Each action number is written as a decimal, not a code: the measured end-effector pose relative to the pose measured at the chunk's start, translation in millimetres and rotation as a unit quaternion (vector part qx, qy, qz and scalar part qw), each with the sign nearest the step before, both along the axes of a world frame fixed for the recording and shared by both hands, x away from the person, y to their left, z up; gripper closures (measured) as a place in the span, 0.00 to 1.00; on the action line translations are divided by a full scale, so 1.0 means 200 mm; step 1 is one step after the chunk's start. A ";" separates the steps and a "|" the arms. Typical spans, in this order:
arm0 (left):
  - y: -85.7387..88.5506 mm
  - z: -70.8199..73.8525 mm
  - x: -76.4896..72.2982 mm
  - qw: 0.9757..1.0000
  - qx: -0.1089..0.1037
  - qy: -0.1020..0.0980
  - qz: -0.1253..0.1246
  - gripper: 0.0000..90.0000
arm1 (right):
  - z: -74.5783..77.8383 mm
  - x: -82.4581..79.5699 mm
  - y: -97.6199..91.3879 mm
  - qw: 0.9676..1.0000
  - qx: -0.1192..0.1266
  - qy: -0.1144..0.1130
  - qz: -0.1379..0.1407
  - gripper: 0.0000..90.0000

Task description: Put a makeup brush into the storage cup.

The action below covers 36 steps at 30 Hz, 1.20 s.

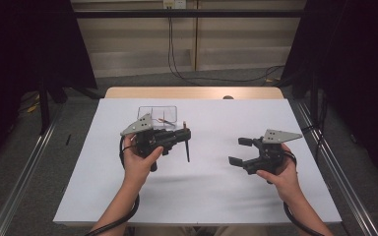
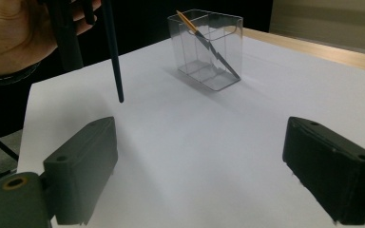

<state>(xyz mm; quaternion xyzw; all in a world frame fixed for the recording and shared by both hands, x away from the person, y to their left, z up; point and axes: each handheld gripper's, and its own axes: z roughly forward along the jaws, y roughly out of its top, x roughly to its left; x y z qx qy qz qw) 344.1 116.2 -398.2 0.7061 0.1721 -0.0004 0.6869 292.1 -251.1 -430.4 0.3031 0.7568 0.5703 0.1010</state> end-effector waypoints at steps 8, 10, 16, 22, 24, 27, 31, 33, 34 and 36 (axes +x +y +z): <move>0.01 0.01 0.00 1.000 0.002 -0.002 0.001 0.93 | 0.00 -0.03 -0.08 1.000 -0.003 -0.001 -0.014 0.12; 0.01 0.01 0.00 1.000 0.002 -0.002 0.002 0.93 | 0.00 -0.03 -0.09 1.000 -0.003 0.002 -0.017 0.11; 0.02 0.01 0.00 1.000 0.002 -0.002 0.004 0.93 | 0.00 -0.05 -0.14 1.000 -0.008 0.004 -0.025 0.11; 0.02 0.01 0.00 1.000 0.002 -0.004 0.005 0.93 | 0.00 -0.06 -0.18 0.999 -0.005 0.000 -0.036 0.11; 0.02 0.01 0.00 1.000 0.002 -0.004 0.005 0.93 | 0.00 -0.07 -0.20 0.999 -0.003 0.000 -0.040 0.11; 0.02 0.02 0.01 1.000 0.002 -0.005 0.005 0.93 | 0.00 -0.08 -0.22 0.999 -0.003 -0.001 -0.045 0.11; 0.03 0.02 0.01 1.000 0.001 -0.006 0.008 0.93 | 0.01 -0.09 -0.24 0.999 -0.010 -0.004 -0.051 0.10; 0.04 0.03 0.01 1.000 0.002 -0.006 0.008 0.93 | 0.01 -0.10 -0.26 0.998 -0.011 -0.003 -0.055 0.10; 0.04 0.03 0.01 1.000 0.002 -0.006 0.009 0.93 | 0.01 -0.10 -0.27 0.998 -0.011 -0.003 -0.055 0.10; 0.04 0.03 0.02 1.000 0.002 -0.007 0.010 0.93 | 0.00 -0.11 -0.29 0.998 -0.012 -0.004 -0.059 0.10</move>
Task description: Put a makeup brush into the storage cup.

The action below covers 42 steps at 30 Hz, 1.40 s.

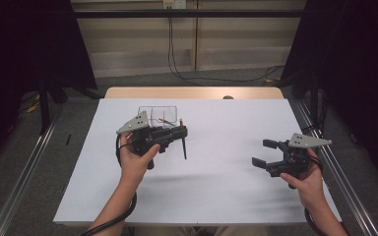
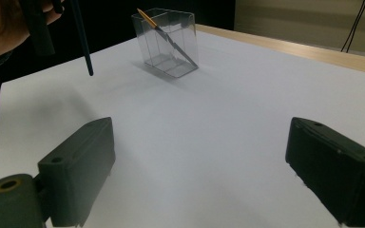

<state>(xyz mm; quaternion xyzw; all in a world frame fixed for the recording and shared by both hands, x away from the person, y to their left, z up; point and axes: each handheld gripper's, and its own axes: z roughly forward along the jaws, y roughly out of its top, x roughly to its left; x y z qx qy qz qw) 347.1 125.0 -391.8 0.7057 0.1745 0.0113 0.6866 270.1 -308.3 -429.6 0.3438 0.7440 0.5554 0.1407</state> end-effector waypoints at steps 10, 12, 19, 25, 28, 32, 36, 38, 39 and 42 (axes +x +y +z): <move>0.03 0.03 0.02 1.000 0.003 -0.007 0.009 0.93 | -0.02 -0.03 -0.05 1.000 -0.009 0.000 -0.009 0.08; 0.03 0.04 0.02 1.000 0.001 -0.007 0.010 0.93 | -0.03 -0.03 -0.05 1.000 -0.011 0.000 -0.004 0.06; 0.05 0.06 0.04 1.000 0.003 -0.012 0.015 0.93 | -0.04 -0.05 -0.07 1.000 -0.008 0.000 0.001 0.06; 0.06 0.09 0.06 1.000 0.002 -0.014 0.024 0.93 | -0.05 -0.06 -0.08 1.000 -0.011 -0.002 0.009 0.06; 0.06 0.10 0.07 0.999 0.001 -0.016 0.029 0.93 | -0.04 -0.06 -0.07 1.000 -0.017 -0.003 0.008 0.06; 0.06 0.11 0.09 0.999 0.001 -0.019 0.036 0.93 | -0.04 -0.07 -0.06 1.000 -0.019 -0.007 0.010 0.06; 0.06 0.12 0.11 0.999 0.002 -0.022 0.044 0.93 | -0.04 -0.07 -0.06 1.000 -0.021 -0.009 0.013 0.06; 0.06 0.13 0.12 0.999 0.001 -0.022 0.047 0.93 | -0.04 -0.07 -0.06 1.000 -0.022 -0.008 0.015 0.06; 0.06 0.14 0.12 0.999 0.001 -0.023 0.047 0.93 | -0.04 -0.07 -0.06 1.000 -0.022 -0.009 0.015 0.06; 0.06 0.15 0.14 0.998 0.002 -0.025 0.054 0.93 | -0.04 -0.07 -0.06 1.000 -0.022 -0.009 0.015 0.06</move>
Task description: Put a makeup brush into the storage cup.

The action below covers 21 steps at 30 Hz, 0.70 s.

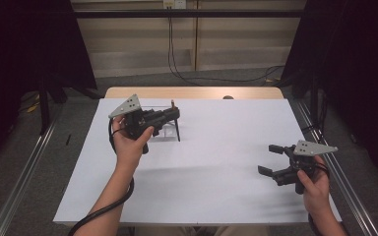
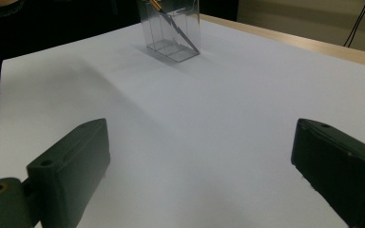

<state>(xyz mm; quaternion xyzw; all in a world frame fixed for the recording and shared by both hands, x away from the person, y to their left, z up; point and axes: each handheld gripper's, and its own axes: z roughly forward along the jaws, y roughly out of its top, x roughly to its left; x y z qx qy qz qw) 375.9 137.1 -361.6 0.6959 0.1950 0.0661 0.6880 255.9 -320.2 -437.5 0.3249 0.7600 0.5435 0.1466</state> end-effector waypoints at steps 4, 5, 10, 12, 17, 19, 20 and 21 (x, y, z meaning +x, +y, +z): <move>0.01 0.02 0.03 1.000 -0.001 -0.003 0.009 0.93 | 0.00 0.00 0.00 1.000 -0.001 -0.002 0.001 0.06; 0.01 0.02 0.03 1.000 0.001 -0.004 0.010 0.93 | 0.00 0.00 0.00 1.000 -0.001 -0.003 0.002 0.06; 0.00 0.04 0.06 1.000 0.004 -0.006 0.016 0.93 | 0.00 0.00 0.00 1.000 0.000 -0.005 0.004 0.06; 0.00 0.05 0.07 1.000 0.003 -0.007 0.020 0.93 | 0.00 0.00 0.00 1.000 -0.003 -0.005 0.003 0.06; 0.01 0.06 0.09 1.000 0.003 -0.007 0.023 0.93 | 0.00 0.00 0.00 1.000 -0.001 -0.005 0.006 0.06; 0.01 0.07 0.10 1.000 0.002 -0.006 0.026 0.93 | 0.00 0.00 0.00 1.000 -0.001 -0.005 0.008 0.06; 0.01 0.07 0.11 1.000 0.002 -0.006 0.027 0.93 | 0.00 0.00 0.00 1.000 -0.002 -0.005 0.007 0.06; 0.00 0.07 0.12 1.000 0.004 -0.006 0.029 0.93 | 0.00 0.00 0.00 1.000 -0.002 -0.005 0.007 0.06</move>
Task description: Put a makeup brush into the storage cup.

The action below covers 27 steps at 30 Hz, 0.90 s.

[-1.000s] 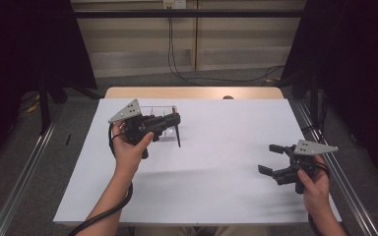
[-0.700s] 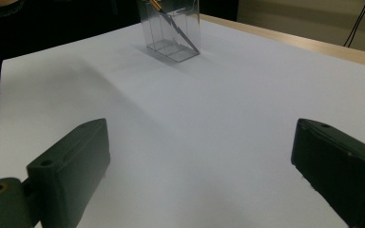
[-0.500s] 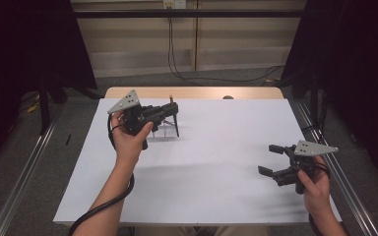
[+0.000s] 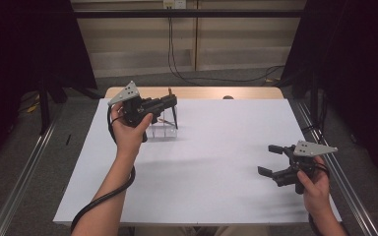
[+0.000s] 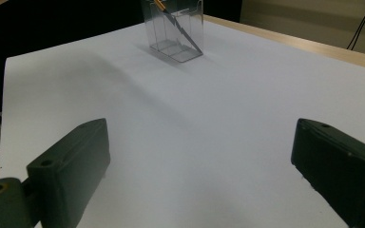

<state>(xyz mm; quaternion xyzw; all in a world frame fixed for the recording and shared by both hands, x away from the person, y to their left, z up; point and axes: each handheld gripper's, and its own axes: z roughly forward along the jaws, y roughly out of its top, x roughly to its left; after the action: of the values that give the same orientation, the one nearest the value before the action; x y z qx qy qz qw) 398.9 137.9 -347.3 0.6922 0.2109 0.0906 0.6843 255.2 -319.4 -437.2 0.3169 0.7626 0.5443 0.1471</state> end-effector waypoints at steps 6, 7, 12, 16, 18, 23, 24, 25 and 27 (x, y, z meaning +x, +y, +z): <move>-0.01 0.01 0.03 1.000 0.003 -0.002 0.006 0.93 | 0.00 0.00 0.00 1.000 -0.003 -0.002 0.002 0.06; -0.02 0.01 0.04 1.000 0.004 -0.002 0.007 0.93 | 0.00 0.00 0.00 1.000 -0.002 -0.002 0.004 0.06; -0.03 0.02 0.06 1.000 0.007 -0.002 0.011 0.93 | 0.00 0.00 0.00 1.000 -0.003 0.000 0.006 0.06; -0.04 0.03 0.08 1.000 0.009 -0.004 0.014 0.93 | 0.00 0.00 0.00 1.000 -0.007 0.000 0.007 0.06; -0.04 0.03 0.08 1.000 0.011 -0.005 0.015 0.93 | 0.00 0.00 0.00 1.000 -0.006 0.000 0.007 0.06; -0.03 0.04 0.10 1.000 0.010 -0.003 0.025 0.93 | 0.00 0.00 0.00 1.000 -0.006 -0.002 0.004 0.06; -0.03 0.04 0.11 1.000 0.010 -0.003 0.026 0.93 | 0.00 0.00 0.00 1.000 -0.006 -0.002 0.003 0.06; -0.03 0.04 0.11 1.000 0.011 -0.003 0.028 0.93 | 0.00 0.00 0.00 1.000 -0.006 -0.003 0.001 0.06; -0.03 0.03 0.12 0.999 0.011 -0.002 0.031 0.93 | 0.00 -0.01 0.00 1.000 -0.007 -0.003 -0.001 0.06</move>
<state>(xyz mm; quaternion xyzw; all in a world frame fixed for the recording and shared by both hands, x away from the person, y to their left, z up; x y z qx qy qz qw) 422.5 132.7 -341.2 0.6926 0.2303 0.1155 0.6738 254.1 -319.6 -436.6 0.3150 0.7656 0.5400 0.1518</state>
